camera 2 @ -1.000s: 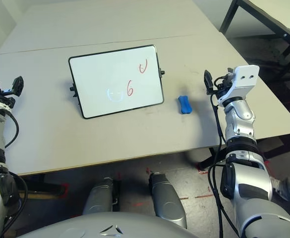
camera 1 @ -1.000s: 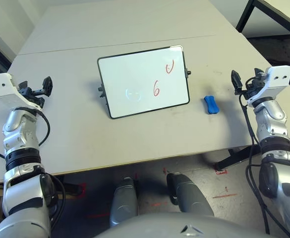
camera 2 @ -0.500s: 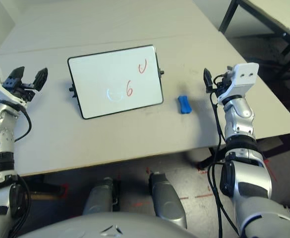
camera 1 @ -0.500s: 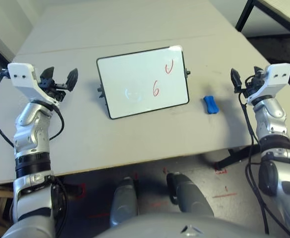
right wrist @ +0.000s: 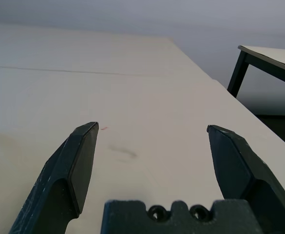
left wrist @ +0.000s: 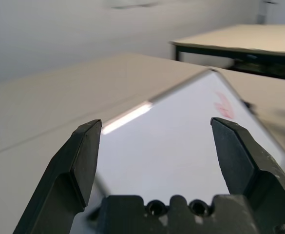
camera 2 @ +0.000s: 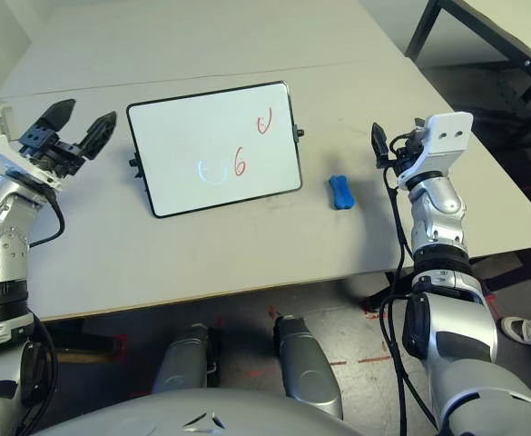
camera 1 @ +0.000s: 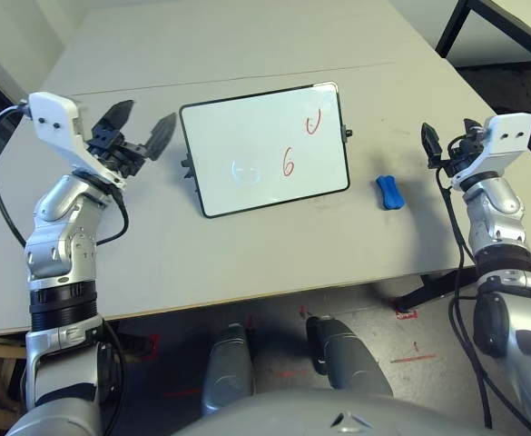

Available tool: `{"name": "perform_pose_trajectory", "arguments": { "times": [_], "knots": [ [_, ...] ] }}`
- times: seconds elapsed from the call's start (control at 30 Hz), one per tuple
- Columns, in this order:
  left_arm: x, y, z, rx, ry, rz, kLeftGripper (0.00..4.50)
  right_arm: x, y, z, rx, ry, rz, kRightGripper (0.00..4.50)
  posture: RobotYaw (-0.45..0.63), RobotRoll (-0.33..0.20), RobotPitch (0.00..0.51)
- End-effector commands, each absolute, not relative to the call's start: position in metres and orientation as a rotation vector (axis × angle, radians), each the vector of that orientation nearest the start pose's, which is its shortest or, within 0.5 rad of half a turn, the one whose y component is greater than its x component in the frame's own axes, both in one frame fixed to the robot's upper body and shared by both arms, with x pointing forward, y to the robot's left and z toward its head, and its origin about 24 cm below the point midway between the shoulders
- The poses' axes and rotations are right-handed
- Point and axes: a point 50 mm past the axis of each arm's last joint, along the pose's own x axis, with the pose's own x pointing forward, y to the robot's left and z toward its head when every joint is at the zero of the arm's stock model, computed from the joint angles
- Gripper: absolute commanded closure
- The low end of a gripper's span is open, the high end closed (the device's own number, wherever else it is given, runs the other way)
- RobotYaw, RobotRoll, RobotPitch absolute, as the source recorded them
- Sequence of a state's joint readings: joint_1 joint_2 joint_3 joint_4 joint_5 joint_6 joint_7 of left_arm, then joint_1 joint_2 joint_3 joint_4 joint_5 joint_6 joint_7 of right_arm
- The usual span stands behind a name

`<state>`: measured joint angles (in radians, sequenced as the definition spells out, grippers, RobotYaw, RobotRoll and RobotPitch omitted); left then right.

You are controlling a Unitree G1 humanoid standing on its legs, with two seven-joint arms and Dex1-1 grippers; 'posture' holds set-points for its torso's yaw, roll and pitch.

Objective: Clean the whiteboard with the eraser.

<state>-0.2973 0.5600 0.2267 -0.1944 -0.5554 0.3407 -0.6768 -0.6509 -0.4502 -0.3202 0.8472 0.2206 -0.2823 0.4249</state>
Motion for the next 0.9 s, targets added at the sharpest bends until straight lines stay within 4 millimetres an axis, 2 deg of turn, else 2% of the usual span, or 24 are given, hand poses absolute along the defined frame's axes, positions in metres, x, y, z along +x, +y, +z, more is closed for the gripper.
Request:
{"name": "perform_pose_trajectory", "arguments": {
  "times": [0.03,0.17,0.37,0.47,0.57,0.7,0.9],
  "knots": [
    [0.266,0.206,0.171,0.128,-0.143,-0.784,0.00,0.348,-0.289,0.125,-0.046,-0.189,0.030,0.01,-0.14,0.000,0.133],
    [0.258,0.199,0.147,0.189,-0.057,-0.871,0.00,0.352,-0.286,0.139,-0.036,-0.096,0.020,0.01,-0.18,0.000,0.135],
    [0.262,0.197,0.133,0.247,-0.037,-0.896,0.00,0.345,-0.274,0.164,-0.043,0.023,0.052,0.01,-0.23,0.000,0.143],
    [0.264,0.194,0.130,0.247,-0.046,-0.913,0.00,0.338,-0.257,0.174,-0.021,0.144,0.099,0.01,-0.24,0.000,0.143],
    [0.266,0.191,0.128,0.252,-0.060,-0.913,0.00,0.326,-0.241,0.178,-0.059,0.335,0.153,0.01,-0.25,0.000,0.137],
    [0.267,0.187,0.125,0.257,-0.068,-0.919,0.00,0.314,-0.228,0.182,-0.034,0.508,0.176,0.01,-0.25,0.000,0.133],
    [0.268,0.187,0.121,0.270,-0.070,-0.917,0.00,0.306,-0.204,0.182,-0.017,0.665,0.209,0.01,-0.24,0.000,0.132]
  ]
}}
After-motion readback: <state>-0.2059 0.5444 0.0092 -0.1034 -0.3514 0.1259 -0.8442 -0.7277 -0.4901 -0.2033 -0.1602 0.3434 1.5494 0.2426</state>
